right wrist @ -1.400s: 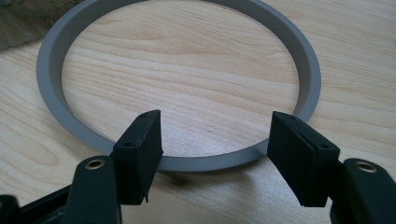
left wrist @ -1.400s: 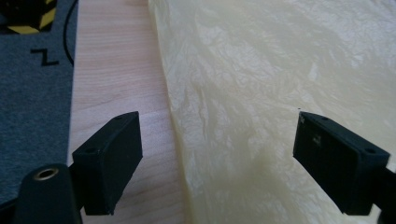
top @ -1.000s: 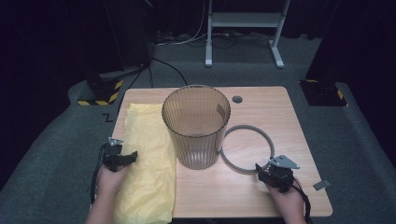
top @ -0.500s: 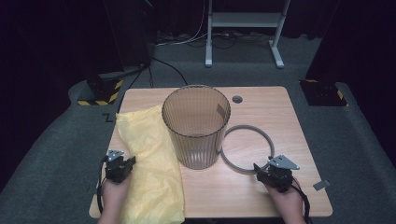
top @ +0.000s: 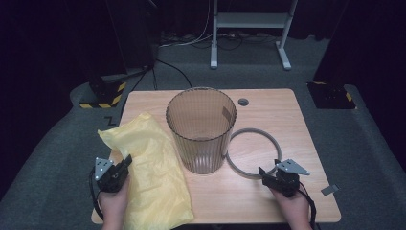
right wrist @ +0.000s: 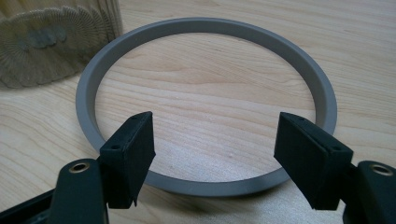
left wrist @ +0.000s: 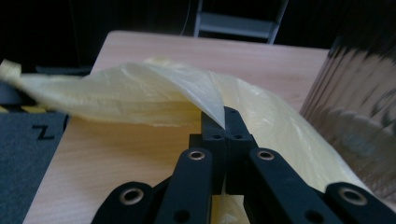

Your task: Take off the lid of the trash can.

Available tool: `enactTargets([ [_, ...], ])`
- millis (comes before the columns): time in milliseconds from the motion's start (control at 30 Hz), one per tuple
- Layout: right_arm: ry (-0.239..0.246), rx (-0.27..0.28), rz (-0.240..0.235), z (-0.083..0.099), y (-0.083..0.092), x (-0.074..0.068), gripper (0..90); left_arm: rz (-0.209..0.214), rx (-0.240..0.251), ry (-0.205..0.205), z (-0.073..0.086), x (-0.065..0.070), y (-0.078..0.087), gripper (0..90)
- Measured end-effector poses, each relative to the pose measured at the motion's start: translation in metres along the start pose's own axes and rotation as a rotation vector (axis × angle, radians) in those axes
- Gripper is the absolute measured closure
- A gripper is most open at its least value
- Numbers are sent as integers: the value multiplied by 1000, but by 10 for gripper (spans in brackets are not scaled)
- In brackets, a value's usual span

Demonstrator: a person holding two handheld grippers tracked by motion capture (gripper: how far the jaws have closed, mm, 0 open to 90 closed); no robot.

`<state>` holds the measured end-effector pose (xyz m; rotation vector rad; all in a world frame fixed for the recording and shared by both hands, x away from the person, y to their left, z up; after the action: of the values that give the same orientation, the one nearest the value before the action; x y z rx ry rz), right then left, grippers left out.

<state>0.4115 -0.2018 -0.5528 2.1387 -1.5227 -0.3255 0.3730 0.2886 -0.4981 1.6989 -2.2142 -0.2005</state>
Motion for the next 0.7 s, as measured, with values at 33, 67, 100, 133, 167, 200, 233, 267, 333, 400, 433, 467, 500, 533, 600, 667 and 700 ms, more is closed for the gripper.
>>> enactTargets([
  [33,1,3,1,0,0,0,282,-3,18,-2,-3,3,2,898],
  [67,2,6,3,-1,1,0,281,-7,36,-9,-6,6,4,898],
  [100,-2,12,1,-2,2,0,282,-8,57,-13,-10,9,6,898],
  [133,-6,20,-5,-3,3,0,280,-12,74,-19,-14,12,8,898],
  [167,-6,20,-5,-3,3,0,280,-16,94,-21,-18,15,10,898],
  [200,-8,26,-8,-4,4,0,275,-21,112,-33,-22,17,13,898],
  [233,-11,29,-10,-4,4,0,273,-25,131,-37,-27,20,15,898],
  [267,-11,30,-11,-4,4,0,273,-30,150,-42,-31,23,17,899],
  [333,-11,38,-10,-5,5,1,273,-41,191,-47,-41,28,22,898],
  [400,-22,42,-17,-5,6,0,262,-50,224,-51,-50,32,27,898],
  [433,-20,46,-20,-5,6,0,257,-54,241,-56,-54,33,29,898],
  [467,-15,51,-23,-6,6,0,252,-58,252,-62,-58,35,31,898],
  [500,-17,56,-27,-6,6,-1,248,-62,270,-62,-62,37,33,898],
  [533,-12,65,-32,-7,6,-1,244,-67,283,-70,-66,39,35,899],
  [600,-6,75,-41,-9,7,-3,241,-74,322,-74,-74,44,39,898],
  [667,3,80,-45,-10,7,-5,236,-79,356,-77,-81,47,44,898],
  [700,10,81,-46,-10,7,-6,235,-79,375,-78,-84,49,46,898],
])
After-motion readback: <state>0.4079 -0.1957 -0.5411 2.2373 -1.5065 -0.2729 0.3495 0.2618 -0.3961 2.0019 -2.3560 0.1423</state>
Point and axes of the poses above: each handheld gripper's, and its own axes: y roughly backward along the jaws, z roughly out of its underside, x roughly to its right, the point moved 8 cm from there along -y, roughly forward along the jaws, and after that the axes turned 6 degrees about z, right-handed, at the moved point
